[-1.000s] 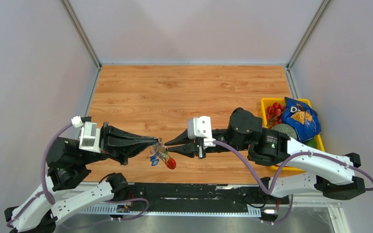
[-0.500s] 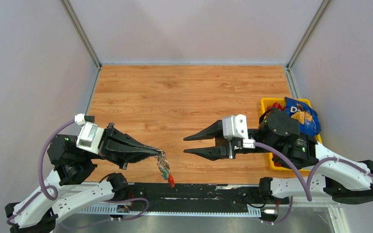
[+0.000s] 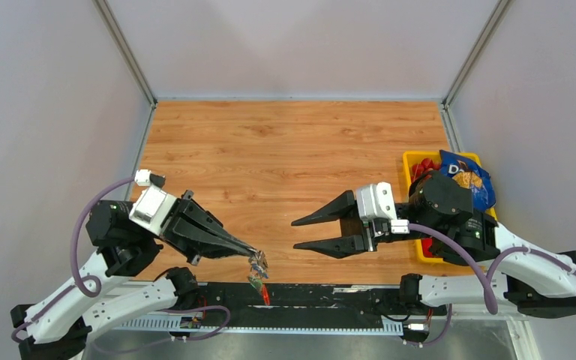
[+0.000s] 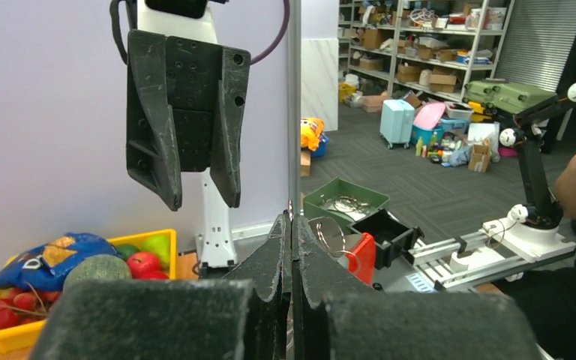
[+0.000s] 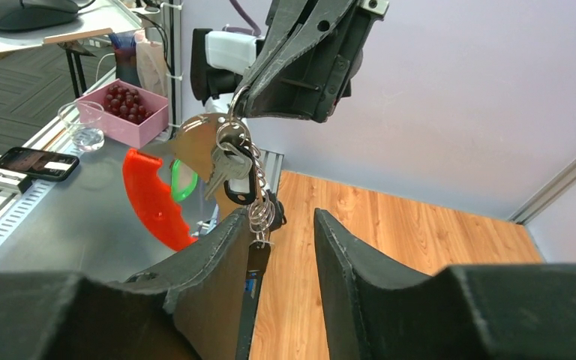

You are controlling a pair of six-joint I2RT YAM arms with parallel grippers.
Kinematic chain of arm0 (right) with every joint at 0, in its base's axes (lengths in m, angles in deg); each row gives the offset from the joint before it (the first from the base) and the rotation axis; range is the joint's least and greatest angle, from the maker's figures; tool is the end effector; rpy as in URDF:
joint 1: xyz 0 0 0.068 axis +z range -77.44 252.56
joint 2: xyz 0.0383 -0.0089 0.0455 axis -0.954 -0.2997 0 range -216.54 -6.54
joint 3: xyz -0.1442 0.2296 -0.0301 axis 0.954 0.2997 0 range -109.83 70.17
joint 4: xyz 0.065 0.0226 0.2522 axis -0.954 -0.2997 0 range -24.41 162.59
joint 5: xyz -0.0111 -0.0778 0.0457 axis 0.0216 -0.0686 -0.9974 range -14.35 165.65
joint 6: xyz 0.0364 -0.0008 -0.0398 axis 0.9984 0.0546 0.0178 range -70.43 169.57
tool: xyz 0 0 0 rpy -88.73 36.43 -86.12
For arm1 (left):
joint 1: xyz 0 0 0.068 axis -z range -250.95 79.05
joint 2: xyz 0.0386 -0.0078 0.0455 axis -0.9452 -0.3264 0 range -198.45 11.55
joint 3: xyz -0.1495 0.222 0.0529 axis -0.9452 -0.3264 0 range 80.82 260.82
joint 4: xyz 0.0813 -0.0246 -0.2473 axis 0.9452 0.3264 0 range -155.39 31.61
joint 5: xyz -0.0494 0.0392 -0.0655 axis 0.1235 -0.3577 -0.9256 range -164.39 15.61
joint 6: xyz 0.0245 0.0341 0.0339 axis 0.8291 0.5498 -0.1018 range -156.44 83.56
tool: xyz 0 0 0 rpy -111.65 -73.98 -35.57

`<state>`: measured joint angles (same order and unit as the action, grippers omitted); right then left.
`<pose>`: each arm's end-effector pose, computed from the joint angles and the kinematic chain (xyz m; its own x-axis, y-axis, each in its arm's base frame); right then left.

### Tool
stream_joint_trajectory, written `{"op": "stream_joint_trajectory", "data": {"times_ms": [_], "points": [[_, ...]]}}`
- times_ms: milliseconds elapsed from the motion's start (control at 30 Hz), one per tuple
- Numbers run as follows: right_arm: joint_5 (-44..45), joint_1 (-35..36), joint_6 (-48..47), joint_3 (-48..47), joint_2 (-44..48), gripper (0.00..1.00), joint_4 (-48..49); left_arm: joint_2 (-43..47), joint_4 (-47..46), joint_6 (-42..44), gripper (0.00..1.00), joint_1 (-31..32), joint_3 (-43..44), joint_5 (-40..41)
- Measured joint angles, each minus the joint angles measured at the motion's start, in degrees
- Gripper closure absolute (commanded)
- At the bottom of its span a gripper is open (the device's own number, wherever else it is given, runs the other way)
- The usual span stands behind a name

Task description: Put the keys on the keyring

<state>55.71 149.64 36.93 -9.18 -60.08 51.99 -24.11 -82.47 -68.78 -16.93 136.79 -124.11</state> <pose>0.0249 0.1630 0.4962 0.2369 0.1128 -0.9650 -0.9637 -0.0986 -0.2481 0.0318 -0.0901 0.4676 -0.1690 -0.3559 -0.9191 0.9338 -0.3563 -0.0338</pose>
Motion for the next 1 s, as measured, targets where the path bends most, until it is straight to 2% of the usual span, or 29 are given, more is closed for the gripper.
{"op": "stream_joint_trajectory", "data": {"times_ms": [133, 500, 1000], "points": [[0.2, 0.0, 0.6, 2.1, 0.7, 0.57, -0.1, -1.0, 0.7, 0.2, 1.00, 0.0, 0.0, 0.0], [3.4, 0.0, 2.9, 4.2, 1.1, 0.57, -1.1, -1.4, 9.9, 5.3, 1.00, 0.0, -0.5, 5.6], [4.9, 0.0, 6.6, 4.2, -3.7, 0.64, -1.7, -1.1, 16.7, 8.9, 1.00, 0.0, -1.3, 9.9]]}}
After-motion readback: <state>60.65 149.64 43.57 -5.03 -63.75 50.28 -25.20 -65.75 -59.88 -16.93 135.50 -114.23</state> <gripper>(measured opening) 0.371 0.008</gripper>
